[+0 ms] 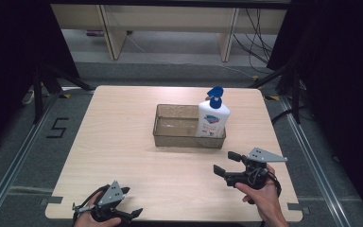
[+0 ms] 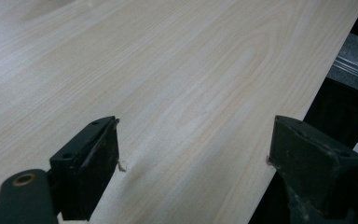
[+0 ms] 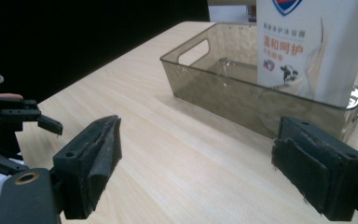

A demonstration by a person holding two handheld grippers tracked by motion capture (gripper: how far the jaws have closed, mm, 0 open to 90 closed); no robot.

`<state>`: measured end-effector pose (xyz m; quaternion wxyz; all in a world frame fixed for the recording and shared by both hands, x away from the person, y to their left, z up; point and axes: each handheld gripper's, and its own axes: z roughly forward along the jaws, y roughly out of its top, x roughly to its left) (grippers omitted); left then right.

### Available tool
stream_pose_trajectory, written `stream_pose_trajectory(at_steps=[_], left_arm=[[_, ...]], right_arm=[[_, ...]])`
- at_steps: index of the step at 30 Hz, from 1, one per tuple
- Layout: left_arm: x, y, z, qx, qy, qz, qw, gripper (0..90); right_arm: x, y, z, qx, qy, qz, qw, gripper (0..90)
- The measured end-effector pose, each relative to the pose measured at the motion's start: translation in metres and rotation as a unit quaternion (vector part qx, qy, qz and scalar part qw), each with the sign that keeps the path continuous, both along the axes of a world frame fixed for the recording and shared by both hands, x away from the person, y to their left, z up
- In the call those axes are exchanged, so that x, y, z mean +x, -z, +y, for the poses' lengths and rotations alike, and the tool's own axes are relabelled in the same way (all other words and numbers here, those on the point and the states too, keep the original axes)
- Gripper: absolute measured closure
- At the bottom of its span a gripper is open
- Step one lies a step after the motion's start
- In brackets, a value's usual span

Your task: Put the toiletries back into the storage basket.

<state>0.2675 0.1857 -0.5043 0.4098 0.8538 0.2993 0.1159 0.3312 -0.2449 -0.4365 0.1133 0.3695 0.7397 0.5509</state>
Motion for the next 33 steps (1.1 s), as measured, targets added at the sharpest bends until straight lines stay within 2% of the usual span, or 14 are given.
stream_pose_trajectory(at_steps=[3,6,8,9,10,11,12,18,19,20,23,24,27,33], left_arm=[[0.0,0.0,0.0,0.003,0.0,0.0,1.0,15.4],[0.001,0.0,0.0,0.0,0.001,-0.004,1.0,15.4],[0.001,0.0,0.001,0.003,0.003,-0.006,1.0,15.4],[0.001,0.0,0.001,0.005,0.004,-0.008,0.9999,15.4],[0.001,0.0,0.001,0.005,0.005,-0.008,0.9999,15.4],[0.001,0.0,0.001,0.004,0.004,-0.007,1.0,15.4],[0.001,0.0,0.0,0.006,0.002,-0.004,1.0,15.4],[0.0,0.0,0.0,0.004,0.0,-0.001,1.0,15.4],[0.0,0.0,0.0,0.004,0.0,0.0,1.0,15.4],[0.0,0.0,-0.001,0.003,0.001,-0.001,1.0,15.4],[0.0,0.0,-0.001,0.003,-0.001,0.0,1.0,15.4],[0.0,0.0,0.0,0.004,0.0,-0.001,1.0,15.4],[0.0,0.0,-0.001,0.005,0.0,0.0,1.0,15.4],[0.0,0.0,-0.001,0.002,0.001,0.0,1.0,15.4]], right_arm=[[-0.003,0.003,0.001,0.005,-0.002,0.013,0.9999,15.7],[-0.004,0.006,-0.001,-0.004,-0.001,-0.002,1.0,15.6],[-0.008,0.007,0.0,0.009,0.001,0.021,0.9997,15.7],[-0.007,0.008,-0.002,-0.003,-0.002,0.004,1.0,15.6],[-0.01,0.007,-0.001,0.007,0.0,0.031,0.9995,15.7],[-0.009,0.008,-0.004,-0.006,0.0,0.014,0.9999,15.7],[-0.011,0.009,-0.003,0.004,0.003,0.023,0.9997,15.7],[-0.014,0.012,-0.006,-0.001,-0.003,0.013,0.9999,15.7],[-0.016,0.012,-0.006,0.0,-0.003,0.02,0.9998,15.6],[-0.016,0.013,-0.007,-0.001,-0.004,0.01,0.9999,15.7],[-0.02,0.015,-0.007,0.003,-0.005,0.025,0.9997,15.6],[-0.019,0.018,-0.008,-0.007,-0.004,0.004,1.0,15.6],[-0.023,0.018,-0.008,-0.004,-0.007,0.022,0.9997,15.6],[-0.025,0.022,-0.011,-0.006,-0.007,0.012,0.9999,15.6]])
